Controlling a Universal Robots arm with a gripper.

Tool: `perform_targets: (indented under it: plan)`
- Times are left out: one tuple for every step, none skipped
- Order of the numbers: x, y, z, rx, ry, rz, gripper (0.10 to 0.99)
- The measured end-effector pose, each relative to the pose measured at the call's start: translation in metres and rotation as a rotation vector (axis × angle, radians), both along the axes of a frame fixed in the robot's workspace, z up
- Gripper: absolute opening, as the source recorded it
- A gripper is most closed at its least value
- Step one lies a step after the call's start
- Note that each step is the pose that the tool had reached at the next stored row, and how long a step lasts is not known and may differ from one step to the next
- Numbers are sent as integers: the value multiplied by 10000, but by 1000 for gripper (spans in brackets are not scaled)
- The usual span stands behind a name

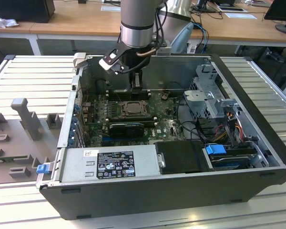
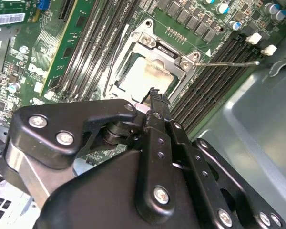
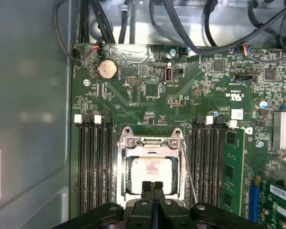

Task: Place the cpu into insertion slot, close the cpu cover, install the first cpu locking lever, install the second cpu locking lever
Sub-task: 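Install the first cpu locking lever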

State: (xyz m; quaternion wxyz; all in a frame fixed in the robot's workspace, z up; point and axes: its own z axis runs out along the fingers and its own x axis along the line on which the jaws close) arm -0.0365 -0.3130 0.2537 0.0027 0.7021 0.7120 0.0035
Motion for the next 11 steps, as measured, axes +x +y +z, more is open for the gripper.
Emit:
perform_targets:
  plan:
    - [0, 0, 21, 0, 0, 0, 106]
    - [0, 0, 43, 0, 1, 0, 106]
    - [0, 0, 65, 0, 0, 0, 106]
    - [0, 0, 101, 1, 0, 0, 106]
    - [0, 0, 123, 0, 0, 0, 106]
    - [0, 0, 145, -1, 0, 1, 106]
    - [0, 0, 176, -1, 1, 0, 106]
    - [0, 0, 188, -2, 1, 1, 106]
    - [0, 0, 190, 1, -1, 11, 106]
    - [0, 0, 190, -1, -1, 66, 106]
    - [0, 0, 190, -3, -1, 231, 106]
